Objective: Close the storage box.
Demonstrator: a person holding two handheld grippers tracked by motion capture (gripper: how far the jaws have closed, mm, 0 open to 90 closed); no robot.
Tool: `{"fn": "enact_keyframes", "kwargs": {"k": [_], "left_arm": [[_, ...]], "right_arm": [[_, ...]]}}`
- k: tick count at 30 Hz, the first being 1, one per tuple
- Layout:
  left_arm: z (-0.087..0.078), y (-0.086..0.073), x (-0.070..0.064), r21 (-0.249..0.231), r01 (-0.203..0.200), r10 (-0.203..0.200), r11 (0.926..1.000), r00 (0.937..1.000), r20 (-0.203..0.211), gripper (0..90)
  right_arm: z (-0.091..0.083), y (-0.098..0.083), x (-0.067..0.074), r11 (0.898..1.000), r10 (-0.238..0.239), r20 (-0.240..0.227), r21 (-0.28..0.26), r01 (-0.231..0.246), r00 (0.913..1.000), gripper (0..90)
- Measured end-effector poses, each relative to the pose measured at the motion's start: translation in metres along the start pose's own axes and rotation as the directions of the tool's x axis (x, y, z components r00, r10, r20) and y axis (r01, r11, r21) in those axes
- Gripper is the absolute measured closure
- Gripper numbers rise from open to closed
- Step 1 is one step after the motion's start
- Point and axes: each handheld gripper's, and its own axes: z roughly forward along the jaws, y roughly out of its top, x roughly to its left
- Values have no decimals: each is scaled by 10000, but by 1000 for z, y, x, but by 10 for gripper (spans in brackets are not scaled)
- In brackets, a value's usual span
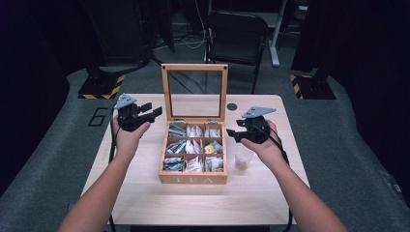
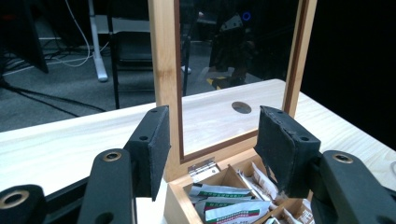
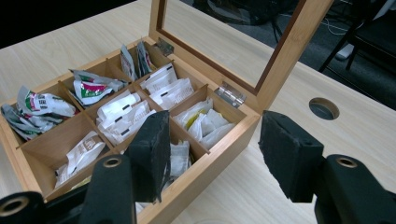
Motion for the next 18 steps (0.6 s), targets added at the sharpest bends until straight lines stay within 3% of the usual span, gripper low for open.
{"fn": "enact_keyframes", "kwargs": {"k": [9,18], "left_arm": [[1,0,2,87,78,-78,9999,10000,-20,442],[-1,6,3,158,60,-59,9999,10000,-73,446]], "right_arm": [[4,15,-6,9991,380,-375,-190,-388,9986,429],[14,33,-6,9998,134,-217,-142,-137,9997,434]]}}
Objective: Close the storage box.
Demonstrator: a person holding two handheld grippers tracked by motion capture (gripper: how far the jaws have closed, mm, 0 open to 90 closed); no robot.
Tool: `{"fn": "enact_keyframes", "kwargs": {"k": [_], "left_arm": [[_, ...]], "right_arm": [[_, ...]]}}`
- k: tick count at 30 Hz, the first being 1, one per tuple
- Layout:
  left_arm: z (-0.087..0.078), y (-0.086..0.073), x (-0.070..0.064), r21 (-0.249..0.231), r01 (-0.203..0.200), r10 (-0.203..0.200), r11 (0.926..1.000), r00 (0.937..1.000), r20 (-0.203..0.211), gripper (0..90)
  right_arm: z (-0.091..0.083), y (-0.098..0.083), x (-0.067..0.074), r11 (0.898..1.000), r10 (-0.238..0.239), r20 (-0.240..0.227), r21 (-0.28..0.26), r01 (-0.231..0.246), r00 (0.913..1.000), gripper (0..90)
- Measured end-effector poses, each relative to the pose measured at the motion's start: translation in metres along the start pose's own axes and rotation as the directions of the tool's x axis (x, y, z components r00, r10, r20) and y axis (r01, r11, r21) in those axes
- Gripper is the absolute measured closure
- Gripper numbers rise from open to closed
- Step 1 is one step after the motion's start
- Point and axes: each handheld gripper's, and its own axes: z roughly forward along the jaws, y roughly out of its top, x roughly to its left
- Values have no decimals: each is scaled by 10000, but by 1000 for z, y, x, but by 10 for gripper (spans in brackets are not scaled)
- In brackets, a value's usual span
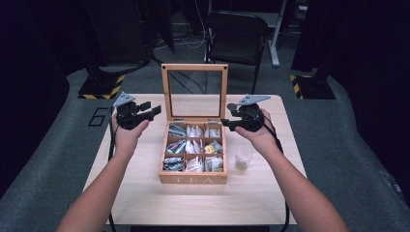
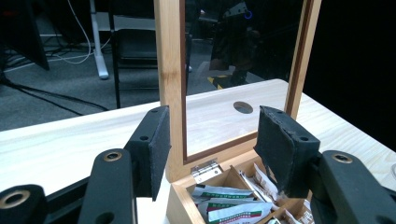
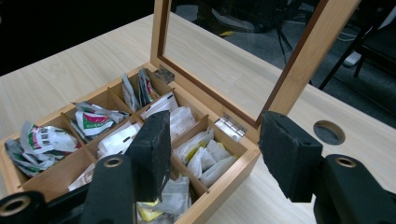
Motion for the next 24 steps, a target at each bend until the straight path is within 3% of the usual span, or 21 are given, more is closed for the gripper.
{"fn": "enact_keyframes", "kwargs": {"k": [11,17,24], "left_arm": [[3,5,3,27,-6,6,10000,10000,-26,446],[4,4,6,83,48,-47,10000,9999,-113,446],[4,3,10,98,113,-112,9999,9998,-175,446]], "right_arm": [[10,25,-3,9989,-467,49,-43,467,9989,430],[20,31,-10,9998,-113,42,-176,114,9999,430],[33,29,-18,10000,-85,184,-41,86,9998,430]]}}
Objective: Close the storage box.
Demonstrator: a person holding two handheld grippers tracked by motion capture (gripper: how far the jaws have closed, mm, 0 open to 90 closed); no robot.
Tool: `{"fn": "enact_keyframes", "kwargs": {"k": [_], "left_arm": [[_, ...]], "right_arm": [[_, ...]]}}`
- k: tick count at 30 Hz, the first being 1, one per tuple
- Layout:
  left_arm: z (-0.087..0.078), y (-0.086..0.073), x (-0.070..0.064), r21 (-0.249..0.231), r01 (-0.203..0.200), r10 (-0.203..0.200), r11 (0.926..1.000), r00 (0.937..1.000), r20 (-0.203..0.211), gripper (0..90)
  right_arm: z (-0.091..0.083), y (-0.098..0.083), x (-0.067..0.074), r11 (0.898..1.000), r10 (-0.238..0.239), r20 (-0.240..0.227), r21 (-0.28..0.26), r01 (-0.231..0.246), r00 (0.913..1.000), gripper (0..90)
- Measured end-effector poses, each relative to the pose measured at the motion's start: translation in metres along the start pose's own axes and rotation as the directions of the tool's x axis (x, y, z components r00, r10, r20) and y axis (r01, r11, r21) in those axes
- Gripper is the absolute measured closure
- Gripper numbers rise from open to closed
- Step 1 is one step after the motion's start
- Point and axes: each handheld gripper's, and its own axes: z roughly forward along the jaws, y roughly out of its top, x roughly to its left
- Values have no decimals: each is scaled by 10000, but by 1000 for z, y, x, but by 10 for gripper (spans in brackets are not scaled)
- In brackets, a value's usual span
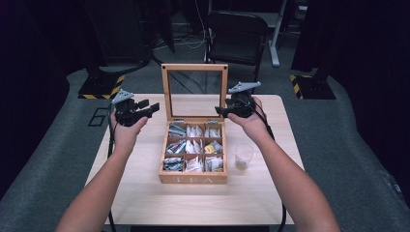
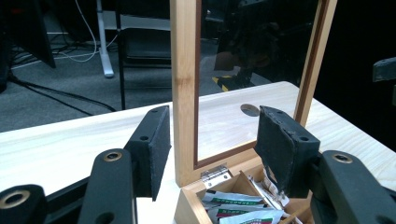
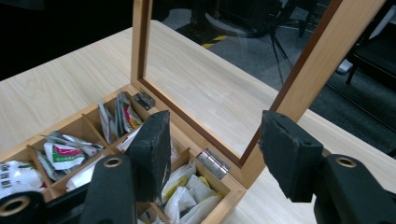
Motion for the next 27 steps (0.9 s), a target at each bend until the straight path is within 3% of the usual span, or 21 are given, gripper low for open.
{"fn": "enact_keyframes", "kwargs": {"k": [27], "left_arm": [[7,-1,-4,72,-157,157,9999,9999,46,446]], "right_arm": [[35,-8,-35,9976,612,740,270,-634,9954,432]]}}
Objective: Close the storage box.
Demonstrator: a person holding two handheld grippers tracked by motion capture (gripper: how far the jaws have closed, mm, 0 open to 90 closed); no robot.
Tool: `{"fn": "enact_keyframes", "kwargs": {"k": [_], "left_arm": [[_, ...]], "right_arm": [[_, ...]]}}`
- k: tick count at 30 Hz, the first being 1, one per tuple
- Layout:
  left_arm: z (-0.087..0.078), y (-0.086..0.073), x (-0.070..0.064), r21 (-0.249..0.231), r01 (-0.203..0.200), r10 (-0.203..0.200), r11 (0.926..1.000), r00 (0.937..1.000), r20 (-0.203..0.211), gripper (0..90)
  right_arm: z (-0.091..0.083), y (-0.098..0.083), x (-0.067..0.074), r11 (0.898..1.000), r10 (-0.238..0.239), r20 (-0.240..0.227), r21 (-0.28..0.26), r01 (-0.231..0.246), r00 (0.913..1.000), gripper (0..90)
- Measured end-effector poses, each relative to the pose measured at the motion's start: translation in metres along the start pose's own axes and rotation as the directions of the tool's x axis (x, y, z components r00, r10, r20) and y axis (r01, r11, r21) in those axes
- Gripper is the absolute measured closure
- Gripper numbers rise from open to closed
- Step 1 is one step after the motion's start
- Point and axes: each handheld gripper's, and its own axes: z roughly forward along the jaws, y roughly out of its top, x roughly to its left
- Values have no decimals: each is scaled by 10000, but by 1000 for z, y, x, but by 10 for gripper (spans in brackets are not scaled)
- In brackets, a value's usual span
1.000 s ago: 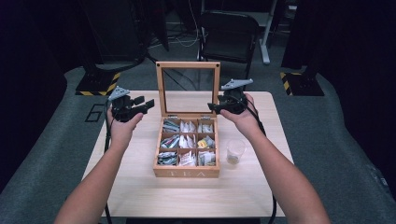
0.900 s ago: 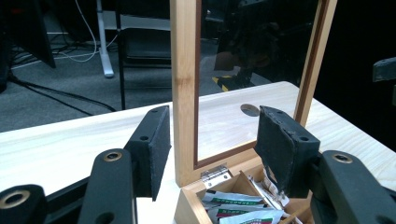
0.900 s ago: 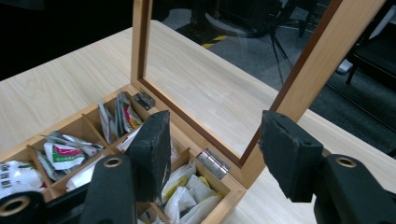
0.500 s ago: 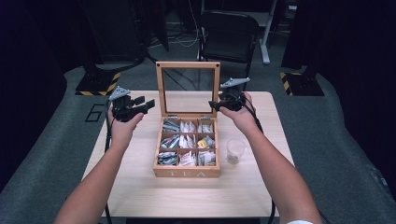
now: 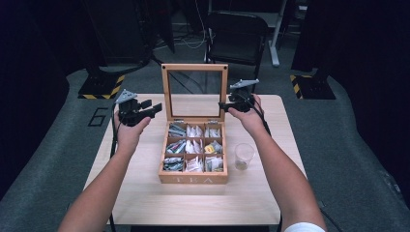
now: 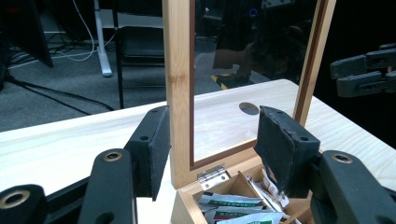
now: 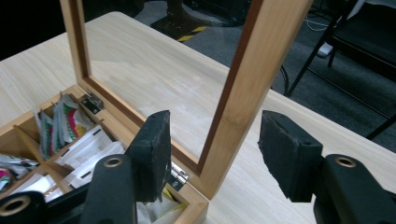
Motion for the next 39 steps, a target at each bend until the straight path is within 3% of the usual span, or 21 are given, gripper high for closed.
{"fn": "enact_keyframes", "kwargs": {"k": [17,36,39], "left_arm": [[0,-1,-1,90,-123,122,9999,9999,71,445],[-4,-3,-2,73,-57,57,10000,9999,100,445],[-5,-4,1,135,-56,55,9999,10000,72,445]], "right_arm": [[21,-5,-12,9984,565,254,27,-566,9981,424],[37,-6,-15,9990,442,298,12,-443,9986,433],[41,-6,-14,9997,242,259,39,-243,9994,434]]}}
